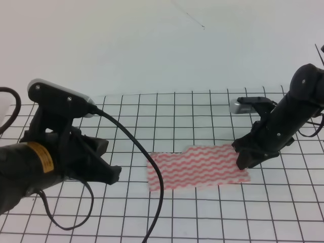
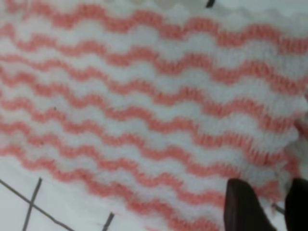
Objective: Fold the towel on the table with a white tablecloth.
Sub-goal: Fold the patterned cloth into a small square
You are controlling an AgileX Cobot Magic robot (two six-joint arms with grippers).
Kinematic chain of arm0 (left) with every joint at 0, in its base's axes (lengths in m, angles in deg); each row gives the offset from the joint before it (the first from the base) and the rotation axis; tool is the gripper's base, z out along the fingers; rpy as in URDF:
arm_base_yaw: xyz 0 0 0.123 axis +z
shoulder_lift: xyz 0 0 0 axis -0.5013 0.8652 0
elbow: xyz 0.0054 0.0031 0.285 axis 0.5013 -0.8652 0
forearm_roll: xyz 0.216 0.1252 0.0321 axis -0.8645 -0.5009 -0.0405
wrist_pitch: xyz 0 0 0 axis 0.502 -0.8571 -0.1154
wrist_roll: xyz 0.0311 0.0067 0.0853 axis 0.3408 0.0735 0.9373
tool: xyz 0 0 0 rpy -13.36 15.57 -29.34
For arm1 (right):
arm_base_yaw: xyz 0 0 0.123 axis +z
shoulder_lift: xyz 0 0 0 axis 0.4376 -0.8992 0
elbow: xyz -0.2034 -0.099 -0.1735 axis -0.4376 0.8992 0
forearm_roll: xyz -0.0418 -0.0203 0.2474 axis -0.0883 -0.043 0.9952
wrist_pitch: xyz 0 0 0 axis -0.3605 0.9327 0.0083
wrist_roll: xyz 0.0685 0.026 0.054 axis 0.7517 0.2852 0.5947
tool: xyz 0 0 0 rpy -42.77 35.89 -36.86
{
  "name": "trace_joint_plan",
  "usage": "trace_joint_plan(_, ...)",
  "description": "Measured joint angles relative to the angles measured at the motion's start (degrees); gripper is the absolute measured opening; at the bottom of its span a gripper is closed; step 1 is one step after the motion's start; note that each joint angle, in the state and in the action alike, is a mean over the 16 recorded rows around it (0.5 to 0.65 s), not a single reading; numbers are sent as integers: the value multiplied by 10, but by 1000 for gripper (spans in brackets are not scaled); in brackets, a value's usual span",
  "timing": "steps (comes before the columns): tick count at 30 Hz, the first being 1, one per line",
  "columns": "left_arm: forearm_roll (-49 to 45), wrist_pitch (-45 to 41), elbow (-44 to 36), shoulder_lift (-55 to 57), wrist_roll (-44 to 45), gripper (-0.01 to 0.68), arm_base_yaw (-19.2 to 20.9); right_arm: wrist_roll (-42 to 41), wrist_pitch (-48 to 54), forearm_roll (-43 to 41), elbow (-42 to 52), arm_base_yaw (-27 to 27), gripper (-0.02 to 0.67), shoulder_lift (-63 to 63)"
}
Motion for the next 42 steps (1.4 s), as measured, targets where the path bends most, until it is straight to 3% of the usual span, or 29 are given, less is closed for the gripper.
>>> trace_joint_plan(21,0,0,0,1,0,-1,0,-14,-12,35,-1,-1,193,-6)
trace_joint_plan(42,-6,-7,0,1,0,-1,0,-63,-14,76,1,5,10,12)
